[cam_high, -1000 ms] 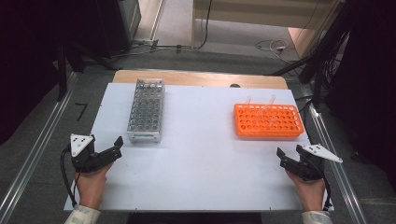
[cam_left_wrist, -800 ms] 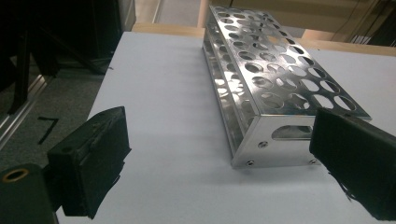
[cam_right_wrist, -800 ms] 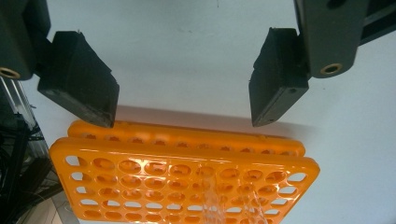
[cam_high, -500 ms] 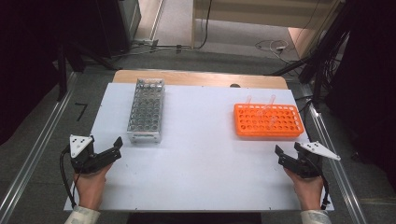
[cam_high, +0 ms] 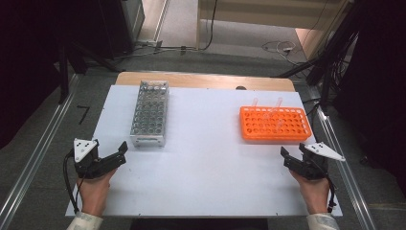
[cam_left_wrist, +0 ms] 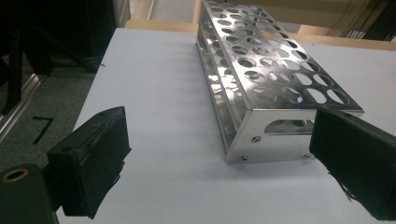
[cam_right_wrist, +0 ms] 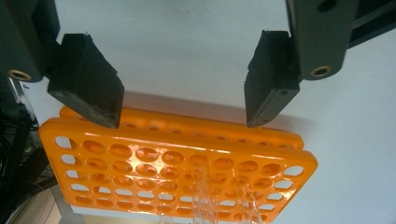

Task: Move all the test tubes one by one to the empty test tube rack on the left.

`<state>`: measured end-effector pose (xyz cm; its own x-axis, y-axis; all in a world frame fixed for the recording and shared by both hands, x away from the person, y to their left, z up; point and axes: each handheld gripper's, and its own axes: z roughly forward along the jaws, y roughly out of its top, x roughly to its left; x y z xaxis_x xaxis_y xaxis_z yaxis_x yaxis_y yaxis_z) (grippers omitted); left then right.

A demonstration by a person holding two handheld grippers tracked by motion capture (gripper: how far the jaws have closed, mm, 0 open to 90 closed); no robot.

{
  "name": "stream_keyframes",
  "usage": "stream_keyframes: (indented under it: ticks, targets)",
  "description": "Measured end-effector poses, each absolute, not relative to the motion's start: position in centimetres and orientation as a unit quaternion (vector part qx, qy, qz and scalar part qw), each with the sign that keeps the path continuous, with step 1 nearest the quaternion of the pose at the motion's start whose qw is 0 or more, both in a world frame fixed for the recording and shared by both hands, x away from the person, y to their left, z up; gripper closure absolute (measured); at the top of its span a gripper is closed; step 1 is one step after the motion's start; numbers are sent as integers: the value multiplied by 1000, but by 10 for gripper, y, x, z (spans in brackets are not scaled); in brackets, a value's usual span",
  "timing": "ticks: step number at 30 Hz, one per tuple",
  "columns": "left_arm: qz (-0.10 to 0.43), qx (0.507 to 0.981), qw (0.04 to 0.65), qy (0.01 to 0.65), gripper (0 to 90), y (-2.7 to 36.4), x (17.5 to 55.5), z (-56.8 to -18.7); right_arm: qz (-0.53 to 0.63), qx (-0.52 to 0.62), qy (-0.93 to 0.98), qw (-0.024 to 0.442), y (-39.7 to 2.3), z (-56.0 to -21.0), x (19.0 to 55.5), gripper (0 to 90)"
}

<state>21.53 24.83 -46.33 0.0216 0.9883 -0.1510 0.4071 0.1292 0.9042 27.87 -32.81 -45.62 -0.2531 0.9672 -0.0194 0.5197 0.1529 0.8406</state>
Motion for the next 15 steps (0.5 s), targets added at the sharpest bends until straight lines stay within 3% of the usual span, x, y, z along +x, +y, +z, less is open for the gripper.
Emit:
stream_keyframes:
  ticks: [15]
  targets:
    - [334, 571, 431, 614, 49, 248, 216, -464, 367, 512, 709, 316, -306, -460, 316, 387]
